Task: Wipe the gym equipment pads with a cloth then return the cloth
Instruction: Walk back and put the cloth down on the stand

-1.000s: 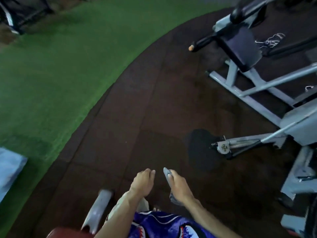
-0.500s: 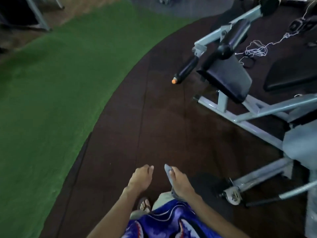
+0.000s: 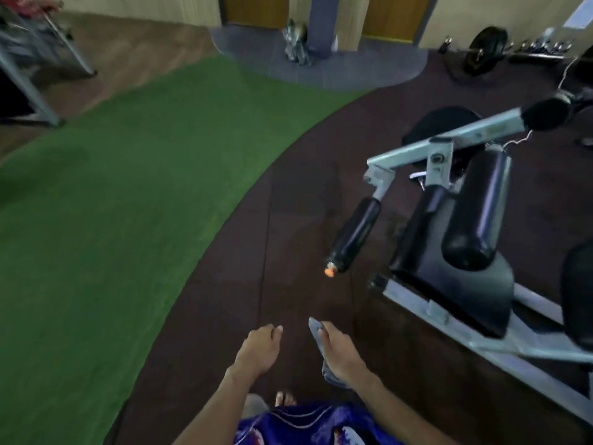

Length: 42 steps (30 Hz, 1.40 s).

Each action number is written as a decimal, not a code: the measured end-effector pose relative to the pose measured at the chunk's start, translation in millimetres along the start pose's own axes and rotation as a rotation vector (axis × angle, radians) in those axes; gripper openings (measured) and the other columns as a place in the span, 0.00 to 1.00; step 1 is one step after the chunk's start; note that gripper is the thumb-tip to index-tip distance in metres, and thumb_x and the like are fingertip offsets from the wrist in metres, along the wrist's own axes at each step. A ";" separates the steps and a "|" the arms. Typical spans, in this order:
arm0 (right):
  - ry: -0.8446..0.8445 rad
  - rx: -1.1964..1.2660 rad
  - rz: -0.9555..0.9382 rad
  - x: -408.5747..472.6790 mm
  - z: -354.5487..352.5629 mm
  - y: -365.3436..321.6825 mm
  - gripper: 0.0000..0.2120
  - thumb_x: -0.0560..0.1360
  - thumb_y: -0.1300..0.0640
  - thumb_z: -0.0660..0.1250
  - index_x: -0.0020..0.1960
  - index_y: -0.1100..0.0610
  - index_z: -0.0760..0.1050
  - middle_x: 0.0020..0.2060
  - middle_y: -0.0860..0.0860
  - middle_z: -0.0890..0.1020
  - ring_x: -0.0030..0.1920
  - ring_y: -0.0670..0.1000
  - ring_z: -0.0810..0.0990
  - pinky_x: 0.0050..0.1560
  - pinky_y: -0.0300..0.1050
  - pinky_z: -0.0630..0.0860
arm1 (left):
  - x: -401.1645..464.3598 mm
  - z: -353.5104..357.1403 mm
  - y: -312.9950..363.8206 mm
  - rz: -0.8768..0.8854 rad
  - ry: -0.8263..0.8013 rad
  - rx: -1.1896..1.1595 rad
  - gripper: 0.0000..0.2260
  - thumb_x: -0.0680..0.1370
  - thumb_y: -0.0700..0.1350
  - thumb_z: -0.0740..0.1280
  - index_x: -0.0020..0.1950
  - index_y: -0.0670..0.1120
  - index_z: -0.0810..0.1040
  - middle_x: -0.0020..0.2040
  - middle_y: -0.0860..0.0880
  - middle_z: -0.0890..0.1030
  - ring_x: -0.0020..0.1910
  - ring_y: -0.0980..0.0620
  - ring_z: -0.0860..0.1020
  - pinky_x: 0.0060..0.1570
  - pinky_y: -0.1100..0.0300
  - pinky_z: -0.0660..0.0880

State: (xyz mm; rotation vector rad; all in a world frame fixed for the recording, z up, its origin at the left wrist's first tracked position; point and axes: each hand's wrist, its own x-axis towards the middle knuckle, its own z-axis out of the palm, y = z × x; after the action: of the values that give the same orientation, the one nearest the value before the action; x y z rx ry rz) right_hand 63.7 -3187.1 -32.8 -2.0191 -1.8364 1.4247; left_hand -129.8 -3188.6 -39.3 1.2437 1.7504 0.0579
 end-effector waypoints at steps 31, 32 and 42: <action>0.083 -0.007 0.063 927.6 -588.1 -321.7 0.19 0.85 0.53 0.49 0.73 0.57 0.66 0.62 0.57 0.80 0.59 0.57 0.80 0.58 0.51 0.75 | 879.2 -518.3 580.8 0.118 -0.117 0.171 0.17 0.84 0.55 0.52 0.41 0.48 0.70 0.50 0.40 0.82 0.47 0.42 0.80 0.48 0.52 0.73; 0.083 -0.031 0.064 950.0 -611.7 -334.8 0.18 0.85 0.55 0.50 0.72 0.58 0.66 0.61 0.58 0.80 0.58 0.58 0.80 0.57 0.52 0.75 | 900.2 -532.9 601.8 0.137 -0.108 0.169 0.17 0.84 0.54 0.53 0.40 0.49 0.68 0.50 0.40 0.82 0.47 0.41 0.80 0.48 0.51 0.74; 0.067 0.034 0.073 1246.0 -779.8 -429.0 0.18 0.85 0.52 0.50 0.71 0.57 0.68 0.55 0.58 0.83 0.50 0.56 0.83 0.52 0.52 0.76 | 1191.8 -690.6 760.6 0.111 -0.123 0.163 0.19 0.84 0.55 0.51 0.46 0.45 0.76 0.47 0.45 0.81 0.44 0.48 0.80 0.49 0.52 0.78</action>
State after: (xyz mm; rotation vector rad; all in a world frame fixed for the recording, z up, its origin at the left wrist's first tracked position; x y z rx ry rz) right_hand 70.1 -1655.9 -42.7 -2.1114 -1.7176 1.3777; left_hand -113.4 -1615.3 -53.3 1.4319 1.6042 -0.0970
